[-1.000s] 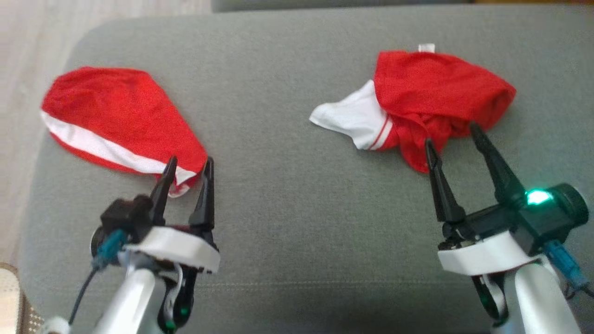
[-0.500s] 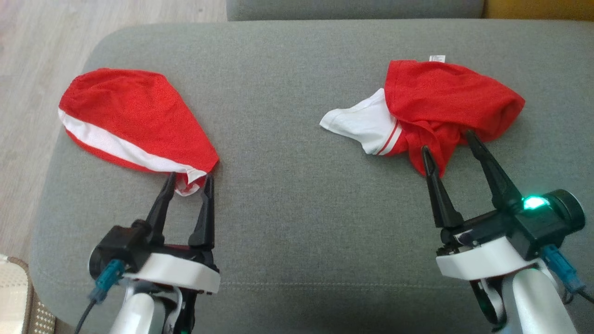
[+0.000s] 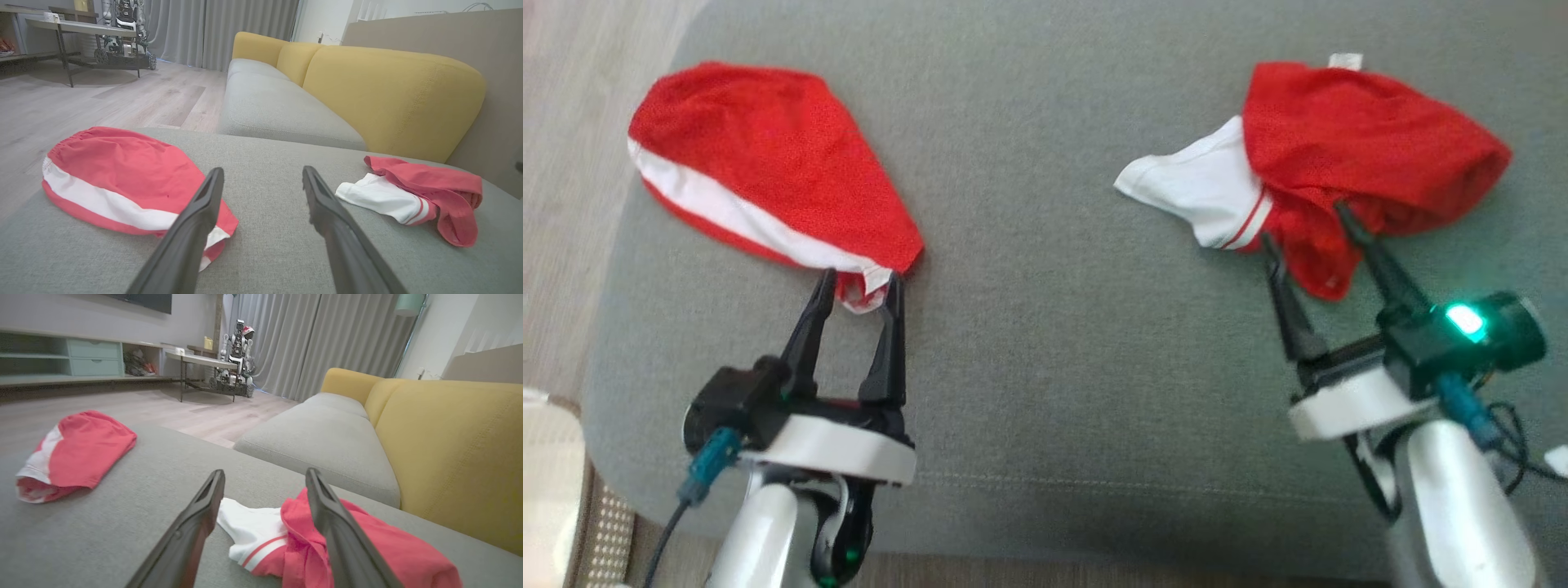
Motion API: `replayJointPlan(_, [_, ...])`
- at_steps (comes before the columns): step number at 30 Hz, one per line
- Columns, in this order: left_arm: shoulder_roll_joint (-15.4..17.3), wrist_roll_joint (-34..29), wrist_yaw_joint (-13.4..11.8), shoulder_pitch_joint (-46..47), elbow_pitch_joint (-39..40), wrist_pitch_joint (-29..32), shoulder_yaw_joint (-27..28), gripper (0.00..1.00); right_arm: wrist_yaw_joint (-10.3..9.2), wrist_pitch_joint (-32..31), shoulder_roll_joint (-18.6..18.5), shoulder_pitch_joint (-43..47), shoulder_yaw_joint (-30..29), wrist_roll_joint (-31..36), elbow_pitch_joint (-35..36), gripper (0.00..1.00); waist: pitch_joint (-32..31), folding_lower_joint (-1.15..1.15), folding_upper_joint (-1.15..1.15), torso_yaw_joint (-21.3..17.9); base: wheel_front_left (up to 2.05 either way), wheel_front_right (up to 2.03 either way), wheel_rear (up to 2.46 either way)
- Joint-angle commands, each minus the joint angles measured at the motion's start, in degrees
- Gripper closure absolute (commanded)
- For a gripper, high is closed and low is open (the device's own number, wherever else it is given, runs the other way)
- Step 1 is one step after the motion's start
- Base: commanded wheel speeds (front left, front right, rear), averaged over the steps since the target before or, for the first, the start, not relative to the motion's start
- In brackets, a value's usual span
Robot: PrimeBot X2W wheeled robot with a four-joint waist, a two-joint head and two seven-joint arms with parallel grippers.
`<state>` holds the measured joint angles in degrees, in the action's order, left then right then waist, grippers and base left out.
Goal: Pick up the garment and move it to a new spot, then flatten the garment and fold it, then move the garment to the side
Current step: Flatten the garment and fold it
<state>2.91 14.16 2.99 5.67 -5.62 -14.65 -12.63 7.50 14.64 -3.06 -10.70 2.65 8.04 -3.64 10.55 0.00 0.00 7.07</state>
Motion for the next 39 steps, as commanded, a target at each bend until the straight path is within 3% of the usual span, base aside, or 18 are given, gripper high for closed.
replayJointPlan(1, [0.0, 0.9, -0.4, 2.8, 2.0, -0.3, 1.0, 0.0, -0.01, 0.4, 0.2, -3.2, 0.2, 1.1, 0.7, 0.0, 2.1, 0.0, 0.0, 1.6, 0.0, 0.0, 0.0])
replayJointPlan(12, [0.0, 3.6, -1.8, 6.8, 2.5, -0.3, -2.6, 0.0, -0.01, 0.4, 0.2, -13.2, -8.1, 6.4, -11.3, 0.0, 8.9, 0.0, 0.0, 5.1, 0.0, 0.0, 0.0])
replayJointPlan(25, [0.0, 4.6, -2.6, 7.8, 1.7, -0.3, -4.7, 0.0, -0.01, 0.4, 0.2, -19.6, -13.2, 10.6, -22.9, 0.0, 9.7, 0.0, 0.0, 5.7, 0.0, 0.0, 0.0])
replayJointPlan(26, [0.0, 4.6, -2.6, 7.9, 1.7, -0.3, -4.8, 0.0, -0.01, 0.4, 0.2, -19.9, -13.5, 10.8, -23.7, 0.05, 9.7, 0.0, 0.0, 5.7, 0.0, 0.0, 0.0])
replayJointPlan(27, [0.0, 4.7, -2.7, 7.9, 1.7, -0.3, -4.9, 0.0, -0.01, 0.3, 0.2, -20.2, -13.7, 10.9, -24.7, 0.56, 9.7, 0.0, 0.0, 5.7, 0.0, 0.0, 0.0])
replayJointPlan(28, [0.0, 4.7, -2.7, 8.0, 1.7, -0.3, -5.0, 0.0, -0.01, 0.3, 0.2, -20.5, -13.8, 11.2, -25.5, 1.0, 9.7, 0.0, 0.0, 5.7, 0.0, 0.0, 0.0])
replayJointPlan(35, [0.0, 4.9, -2.7, 7.9, 1.2, -0.3, -4.9, 0.0, -0.01, 0.3, 0.2, -21.8, -10.6, 8.7, -23.6, 1.0, 8.6, 0.0, 0.0, 5.2, 0.0, 0.0, 0.0])
replayJointPlan(39, [0.0, 5.0, -2.4, 7.2, 0.8, -0.3, -4.6, 0.0, -0.01, 0.4, 0.2, -21.5, -3.7, 4.3, -19.3, 1.0, 6.5, 0.0, 0.0, 4.6, 0.0, 0.0, 0.0])
